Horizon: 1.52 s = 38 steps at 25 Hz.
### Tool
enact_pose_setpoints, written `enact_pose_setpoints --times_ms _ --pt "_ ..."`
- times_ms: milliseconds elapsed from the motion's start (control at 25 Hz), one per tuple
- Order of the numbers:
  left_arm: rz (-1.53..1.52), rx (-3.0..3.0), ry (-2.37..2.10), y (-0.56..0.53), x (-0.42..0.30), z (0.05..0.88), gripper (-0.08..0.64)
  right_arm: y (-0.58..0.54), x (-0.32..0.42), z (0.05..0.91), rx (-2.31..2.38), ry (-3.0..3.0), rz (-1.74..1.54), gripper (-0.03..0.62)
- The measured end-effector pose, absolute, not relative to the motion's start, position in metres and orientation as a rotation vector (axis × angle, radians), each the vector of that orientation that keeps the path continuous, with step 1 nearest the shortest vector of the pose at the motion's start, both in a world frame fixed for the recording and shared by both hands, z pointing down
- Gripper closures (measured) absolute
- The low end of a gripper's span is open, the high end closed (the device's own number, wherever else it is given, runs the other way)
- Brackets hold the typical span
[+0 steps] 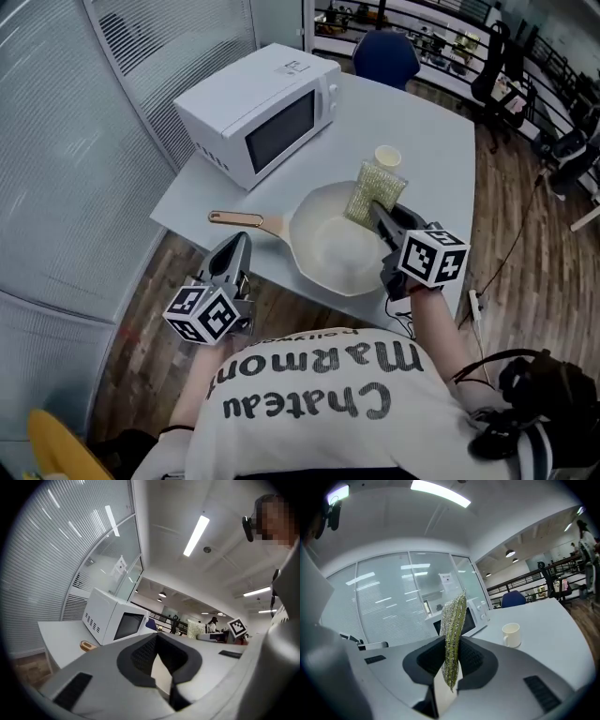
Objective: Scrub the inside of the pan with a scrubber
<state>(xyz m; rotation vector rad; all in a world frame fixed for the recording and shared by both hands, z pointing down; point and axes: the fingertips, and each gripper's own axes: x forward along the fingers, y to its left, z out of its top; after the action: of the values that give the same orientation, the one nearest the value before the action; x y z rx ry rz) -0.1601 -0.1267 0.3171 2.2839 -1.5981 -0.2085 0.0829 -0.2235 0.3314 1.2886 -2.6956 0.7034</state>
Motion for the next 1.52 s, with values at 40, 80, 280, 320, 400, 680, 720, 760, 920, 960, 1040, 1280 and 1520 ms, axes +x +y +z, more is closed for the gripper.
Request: enact_pose_setpoints --times_ms 40,80,280,320,400,680,720,760,920,960,1040,1280,1520 --pt "-0.202 2.291 -1.589 -0.134 -0.165 0.318 0.565 -0.227 0.080 0.333 1.304 -2.694 0.707 0.534" --pt "-0.192 2.299 -1.578 -0.141 -0.168 0.318 0.565 -0.229 0.077 0.334 1.319 -2.692 0.713 0.534" --pt "-0.133 2.370 -1.480 -0.163 -0.168 0.328 0.565 -0.235 0.073 0.355 1.383 -2.650 0.775 0.534" --pt "-0.116 2.391 -1.453 -0.165 -0.166 0.332 0.565 -0.235 0.074 0.360 1.395 -2.634 0.789 0.534" --pt "-0.065 2.440 -1.397 -0.170 -0.162 0.338 0.566 -0.235 0.074 0.369 1.414 -2.604 0.811 0.534" --pt "0.199 2.671 -1.139 -0.186 -0.142 0.349 0.343 -0.236 0.072 0.382 1.416 -2.558 0.843 0.534" --pt "0.290 2.711 -1.094 -0.187 -0.137 0.355 0.283 -0.234 0.069 0.386 1.395 -2.557 0.845 0.534" --pt "0.404 2.754 -1.052 -0.188 -0.133 0.362 0.254 -0.233 0.066 0.389 1.371 -2.559 0.843 0.534" --pt "1.089 2.873 -0.852 -0.191 -0.125 0.406 0.215 -0.237 0.046 0.392 1.259 -2.613 0.793 0.534" --pt "1.279 2.867 -0.792 -0.192 -0.126 0.420 0.213 -0.239 0.039 0.393 1.204 -2.630 0.777 0.534" --pt "1.551 2.831 -0.663 -0.195 -0.126 0.443 0.213 -0.238 0.019 0.398 1.034 -2.660 0.747 0.534" --pt "1.743 2.702 -0.379 -0.200 -0.128 0.483 0.212 -0.227 -0.033 0.443 0.543 -2.614 0.617 0.534" --pt "1.847 2.637 -0.273 -0.200 -0.127 0.502 0.212 -0.222 -0.055 0.489 0.405 -2.491 0.404 0.534"
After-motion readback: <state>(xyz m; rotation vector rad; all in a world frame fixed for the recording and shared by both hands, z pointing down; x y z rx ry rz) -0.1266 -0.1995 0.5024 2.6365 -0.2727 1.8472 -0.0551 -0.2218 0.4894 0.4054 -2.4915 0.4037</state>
